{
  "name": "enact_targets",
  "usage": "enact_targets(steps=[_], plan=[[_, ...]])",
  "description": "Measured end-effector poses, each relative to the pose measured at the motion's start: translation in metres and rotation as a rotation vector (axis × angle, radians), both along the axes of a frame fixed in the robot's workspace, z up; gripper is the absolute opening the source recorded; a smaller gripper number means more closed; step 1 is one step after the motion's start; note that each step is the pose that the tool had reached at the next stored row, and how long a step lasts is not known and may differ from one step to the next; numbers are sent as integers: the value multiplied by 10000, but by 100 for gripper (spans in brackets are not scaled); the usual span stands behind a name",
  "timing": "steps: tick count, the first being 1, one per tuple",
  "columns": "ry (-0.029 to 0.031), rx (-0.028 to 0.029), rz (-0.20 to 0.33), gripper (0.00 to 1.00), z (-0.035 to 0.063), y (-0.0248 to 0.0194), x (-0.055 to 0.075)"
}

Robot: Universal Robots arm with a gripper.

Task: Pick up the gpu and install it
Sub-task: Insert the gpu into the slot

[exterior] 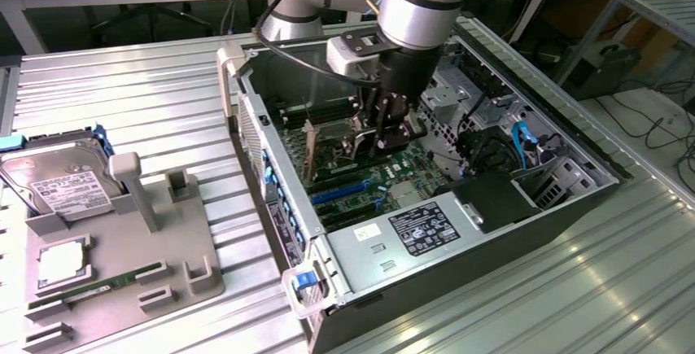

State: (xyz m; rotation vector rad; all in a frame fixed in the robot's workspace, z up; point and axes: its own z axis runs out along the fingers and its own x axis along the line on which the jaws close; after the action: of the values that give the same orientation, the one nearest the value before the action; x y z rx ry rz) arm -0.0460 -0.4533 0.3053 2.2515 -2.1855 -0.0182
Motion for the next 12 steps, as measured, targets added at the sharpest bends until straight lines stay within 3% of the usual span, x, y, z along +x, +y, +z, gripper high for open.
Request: enact_targets(steps=[6,8,12], plan=[[-9,7,-231,27,-69,-3,-61],[-10,21,-231,27,-124,-44,-83],[-9,19,-231,27,-199,-52,-110]])
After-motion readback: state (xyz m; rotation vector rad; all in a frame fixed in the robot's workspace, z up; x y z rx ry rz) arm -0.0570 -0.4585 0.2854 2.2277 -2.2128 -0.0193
